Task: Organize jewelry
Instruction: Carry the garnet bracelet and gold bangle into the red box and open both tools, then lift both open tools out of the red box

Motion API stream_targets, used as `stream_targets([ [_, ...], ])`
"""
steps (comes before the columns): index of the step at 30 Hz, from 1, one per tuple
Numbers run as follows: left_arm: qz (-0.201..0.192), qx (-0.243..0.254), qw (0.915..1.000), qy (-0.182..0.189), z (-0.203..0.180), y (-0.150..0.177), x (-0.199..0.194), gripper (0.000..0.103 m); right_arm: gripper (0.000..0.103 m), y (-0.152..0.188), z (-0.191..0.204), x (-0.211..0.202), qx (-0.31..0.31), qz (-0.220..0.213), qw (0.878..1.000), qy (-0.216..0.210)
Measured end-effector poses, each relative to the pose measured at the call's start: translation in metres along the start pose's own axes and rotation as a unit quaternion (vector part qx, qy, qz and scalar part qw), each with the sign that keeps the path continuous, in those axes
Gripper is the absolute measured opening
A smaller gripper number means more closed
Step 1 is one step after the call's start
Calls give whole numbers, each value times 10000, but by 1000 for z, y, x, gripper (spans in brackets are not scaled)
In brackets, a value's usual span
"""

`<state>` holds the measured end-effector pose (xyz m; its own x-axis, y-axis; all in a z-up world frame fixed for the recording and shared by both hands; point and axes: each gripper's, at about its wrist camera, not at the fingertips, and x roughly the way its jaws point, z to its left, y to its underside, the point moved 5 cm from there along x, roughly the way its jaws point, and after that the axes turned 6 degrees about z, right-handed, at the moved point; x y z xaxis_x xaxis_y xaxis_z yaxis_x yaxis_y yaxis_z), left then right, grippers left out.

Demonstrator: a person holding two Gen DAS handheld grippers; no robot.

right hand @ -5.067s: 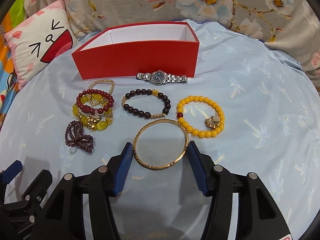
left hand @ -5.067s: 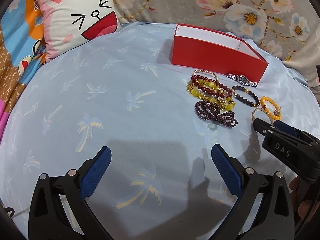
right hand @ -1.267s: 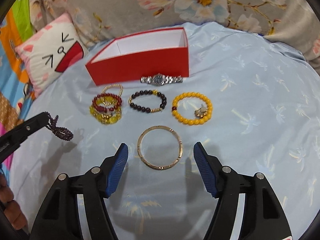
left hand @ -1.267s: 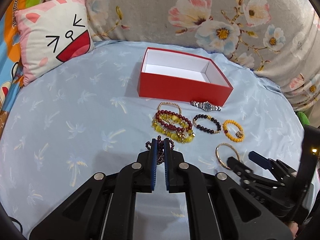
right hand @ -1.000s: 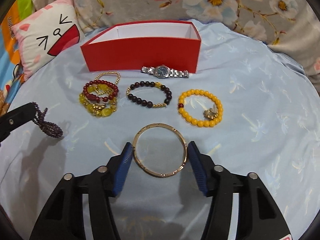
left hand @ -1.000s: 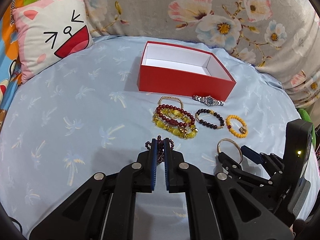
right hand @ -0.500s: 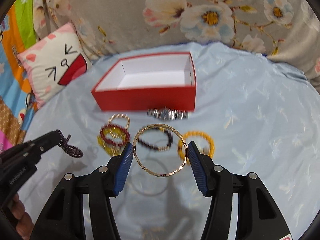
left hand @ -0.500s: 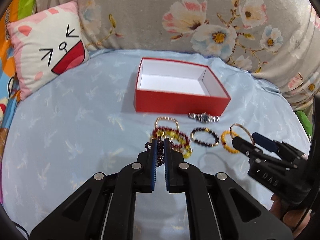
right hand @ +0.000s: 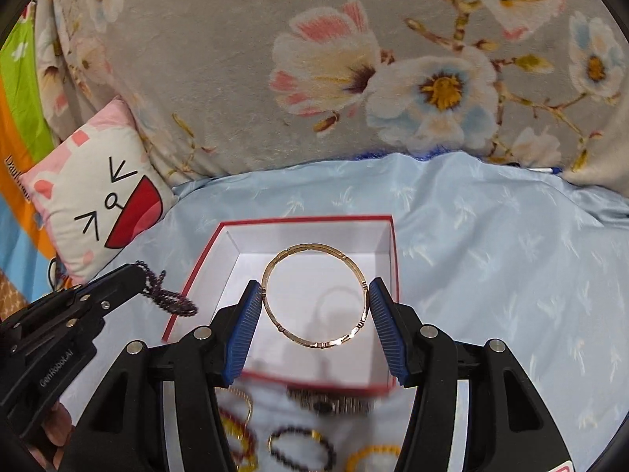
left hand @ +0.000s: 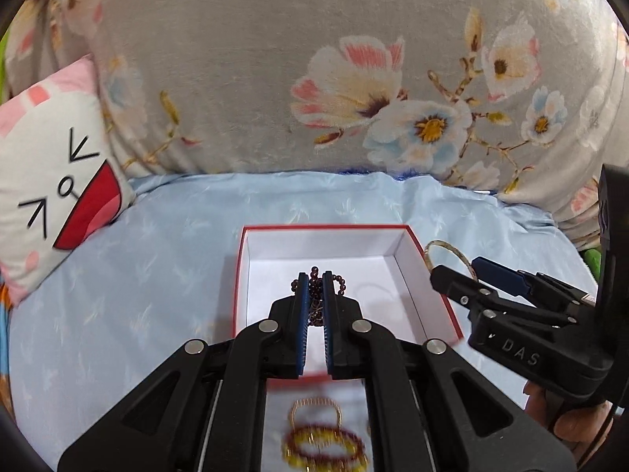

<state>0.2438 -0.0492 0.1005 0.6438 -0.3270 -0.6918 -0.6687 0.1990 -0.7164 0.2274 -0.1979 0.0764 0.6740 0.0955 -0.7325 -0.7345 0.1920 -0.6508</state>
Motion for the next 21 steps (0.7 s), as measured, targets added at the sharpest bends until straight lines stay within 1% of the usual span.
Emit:
stream_targets([
  [3, 114, 48, 9999, -33, 1, -15, 33, 6, 54, -17, -4, 32, 53, 137, 9999, 31],
  [5, 226, 0, 9997, -25, 6, -20, 53, 6, 54, -23, -8, 53, 116, 274, 9996, -22],
  [10, 447, -118, 9989, -36, 17, -24, 95, 6, 54, -25, -10, 97, 73, 541, 9985, 69],
  [14, 504, -101, 9986, -116, 21, -24, 118, 6, 54, -22, -12, 119, 15, 697, 9975, 151],
  [18, 577, -138, 9982, -131, 22, -24, 130, 7, 55, -23, -12, 128, -67, 753, 9969, 196],
  [19, 528, -155, 9983, -182, 23, -24, 131, 8, 56, -23, -12, 128, -70, 739, 9970, 207],
  [20, 499, -189, 9982, -270, 25, -25, 131, 16, 56, -24, -12, 127, -72, 722, 9971, 217],
  [21, 504, -227, 9981, -270, 26, -25, 131, 24, 56, -24, -12, 126, -65, 702, 9973, 216],
])
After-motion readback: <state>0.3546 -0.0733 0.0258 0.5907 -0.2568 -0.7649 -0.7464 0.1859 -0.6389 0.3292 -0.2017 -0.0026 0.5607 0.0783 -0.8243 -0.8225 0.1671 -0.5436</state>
